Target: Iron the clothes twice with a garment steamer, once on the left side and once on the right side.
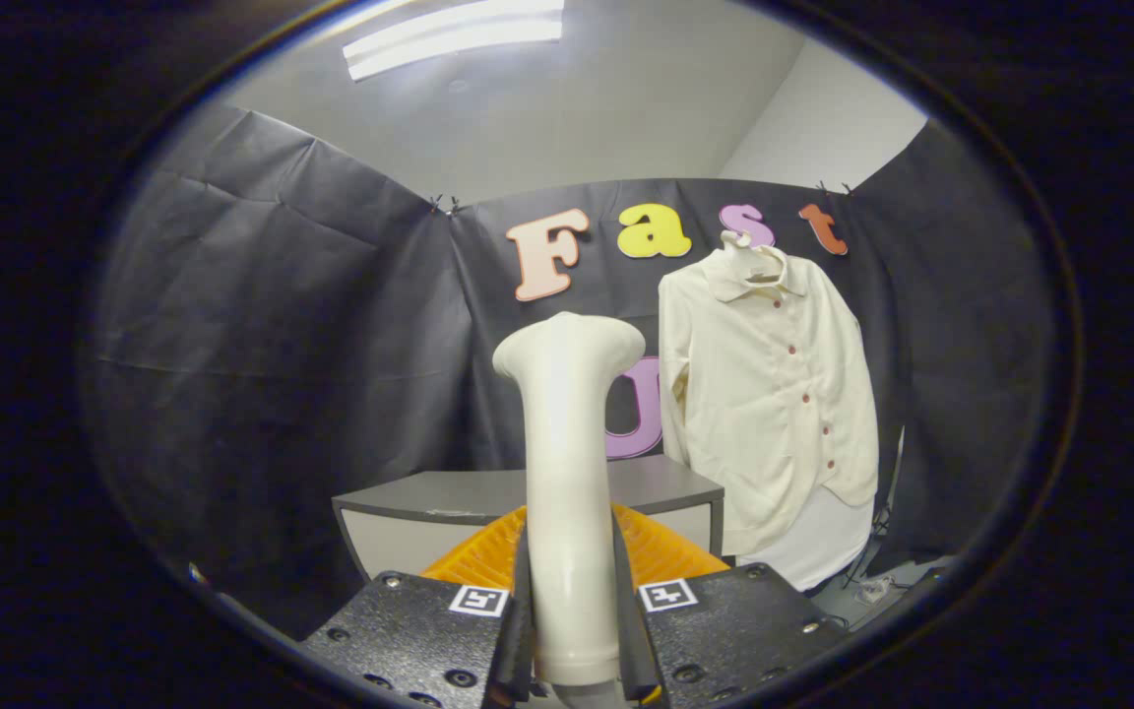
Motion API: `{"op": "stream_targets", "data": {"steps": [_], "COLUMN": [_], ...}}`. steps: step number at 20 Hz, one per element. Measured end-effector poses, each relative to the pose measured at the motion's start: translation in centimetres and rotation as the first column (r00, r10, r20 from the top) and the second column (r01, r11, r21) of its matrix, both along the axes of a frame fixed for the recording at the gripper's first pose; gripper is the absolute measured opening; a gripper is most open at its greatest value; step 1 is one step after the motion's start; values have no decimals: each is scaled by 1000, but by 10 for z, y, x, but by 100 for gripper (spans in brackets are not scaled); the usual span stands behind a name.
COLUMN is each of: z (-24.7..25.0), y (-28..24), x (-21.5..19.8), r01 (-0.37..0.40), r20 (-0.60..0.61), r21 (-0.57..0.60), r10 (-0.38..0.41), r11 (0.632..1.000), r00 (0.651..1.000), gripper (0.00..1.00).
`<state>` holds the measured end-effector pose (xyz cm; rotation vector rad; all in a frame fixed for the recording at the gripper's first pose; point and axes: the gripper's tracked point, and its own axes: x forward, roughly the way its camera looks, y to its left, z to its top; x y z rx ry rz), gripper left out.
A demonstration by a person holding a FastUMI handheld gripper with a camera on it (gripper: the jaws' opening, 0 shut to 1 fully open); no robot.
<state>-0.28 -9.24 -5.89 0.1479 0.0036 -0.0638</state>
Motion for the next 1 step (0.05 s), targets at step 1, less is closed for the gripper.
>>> {"op": "stream_targets", "data": {"steps": [1], "z": [0], "y": [0], "x": [-1], "r01": [0], "r20": [0], "r21": [0], "r10": [0], "r11": [1000], "r00": [1000], "gripper": [34]}}
